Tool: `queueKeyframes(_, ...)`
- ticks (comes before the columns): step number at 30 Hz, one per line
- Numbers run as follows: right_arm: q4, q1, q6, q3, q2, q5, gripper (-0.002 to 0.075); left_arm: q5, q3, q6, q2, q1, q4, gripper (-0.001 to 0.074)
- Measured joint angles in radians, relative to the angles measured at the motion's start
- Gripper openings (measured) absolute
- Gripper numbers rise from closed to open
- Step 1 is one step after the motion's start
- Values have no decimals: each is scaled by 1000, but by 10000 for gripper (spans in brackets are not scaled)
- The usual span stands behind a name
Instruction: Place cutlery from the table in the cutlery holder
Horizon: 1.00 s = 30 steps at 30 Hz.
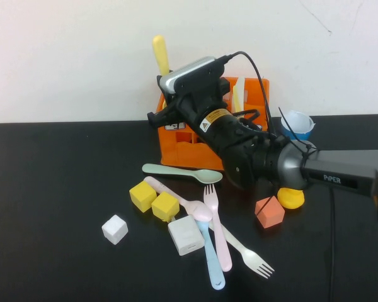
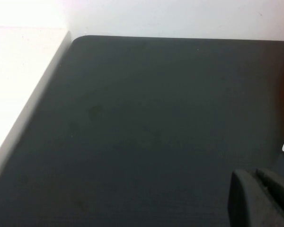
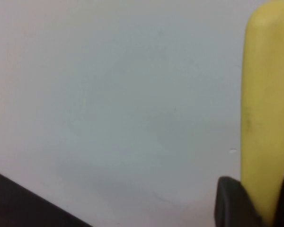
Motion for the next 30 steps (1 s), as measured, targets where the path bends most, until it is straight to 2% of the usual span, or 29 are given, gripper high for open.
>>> queueKeyframes(5,6,-5,-4,-6,0,11,231,0,0,2,0,0,0,-1)
queueKeyframes(14,-38,-8,18,21,-96,96,248,0,0,0,0,0,0,-1)
queueKeyframes(18,-106,7,54,173,-276,113,236,0,0,0,0,0,0,-1)
queueKeyframes(24,-192,31,58,519,-662,129,142,0,0,0,0,0,0,-1)
queueKeyframes(30,-294,31,50,790,-1069,310,100,0,0,0,0,0,0,-1)
